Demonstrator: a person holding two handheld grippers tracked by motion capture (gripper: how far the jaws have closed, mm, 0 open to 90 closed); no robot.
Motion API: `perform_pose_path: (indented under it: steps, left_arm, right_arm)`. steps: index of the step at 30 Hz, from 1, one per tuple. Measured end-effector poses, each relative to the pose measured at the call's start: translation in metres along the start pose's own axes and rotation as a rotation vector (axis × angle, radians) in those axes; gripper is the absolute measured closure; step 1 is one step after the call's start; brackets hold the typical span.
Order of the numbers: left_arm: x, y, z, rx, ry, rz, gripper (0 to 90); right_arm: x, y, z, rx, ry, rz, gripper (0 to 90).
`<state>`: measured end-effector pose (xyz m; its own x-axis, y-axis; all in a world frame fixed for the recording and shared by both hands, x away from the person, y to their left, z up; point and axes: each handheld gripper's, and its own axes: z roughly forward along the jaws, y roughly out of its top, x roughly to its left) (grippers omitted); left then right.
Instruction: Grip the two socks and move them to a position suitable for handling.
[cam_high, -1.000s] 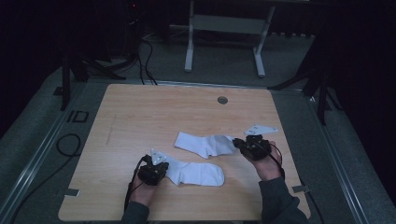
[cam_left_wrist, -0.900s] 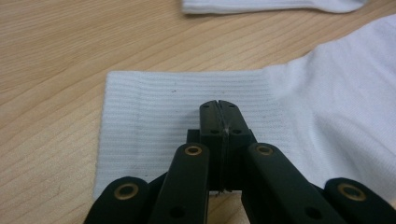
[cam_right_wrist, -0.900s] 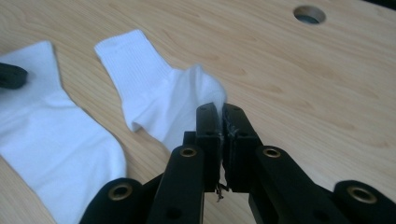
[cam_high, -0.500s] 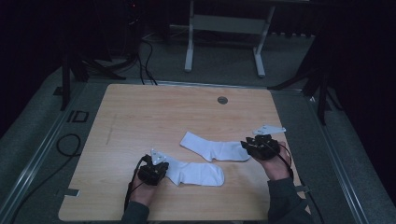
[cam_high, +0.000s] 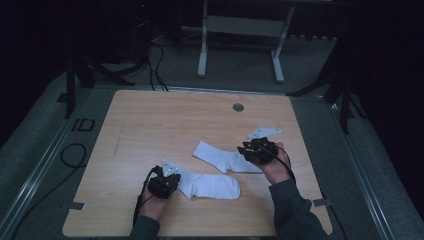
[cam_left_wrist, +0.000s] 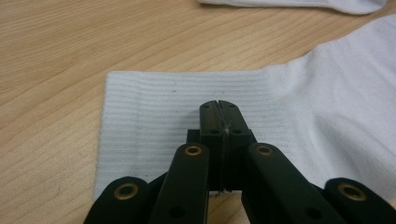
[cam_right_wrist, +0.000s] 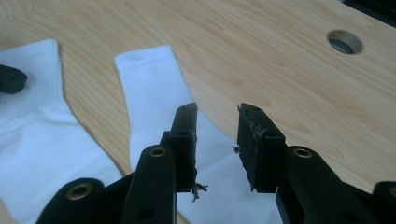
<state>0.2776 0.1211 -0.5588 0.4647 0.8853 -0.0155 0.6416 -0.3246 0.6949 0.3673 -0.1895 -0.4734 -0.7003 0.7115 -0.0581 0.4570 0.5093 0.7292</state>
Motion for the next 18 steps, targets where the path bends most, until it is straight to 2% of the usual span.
perform_pose_path:
  steps: [5,18]
  left_arm:
    - [0.0,0.0,0.0,0.003,0.0,0.005,89.4]
    - [-0.001,0.001,0.0,0.0,0.001,0.001,89.4]
  right_arm:
    - [0.012,0.012,0.022,0.021,0.028,-0.05,66.7]
    - [0.034,0.025,0.079,0.101,0.081,-0.111,66.4]
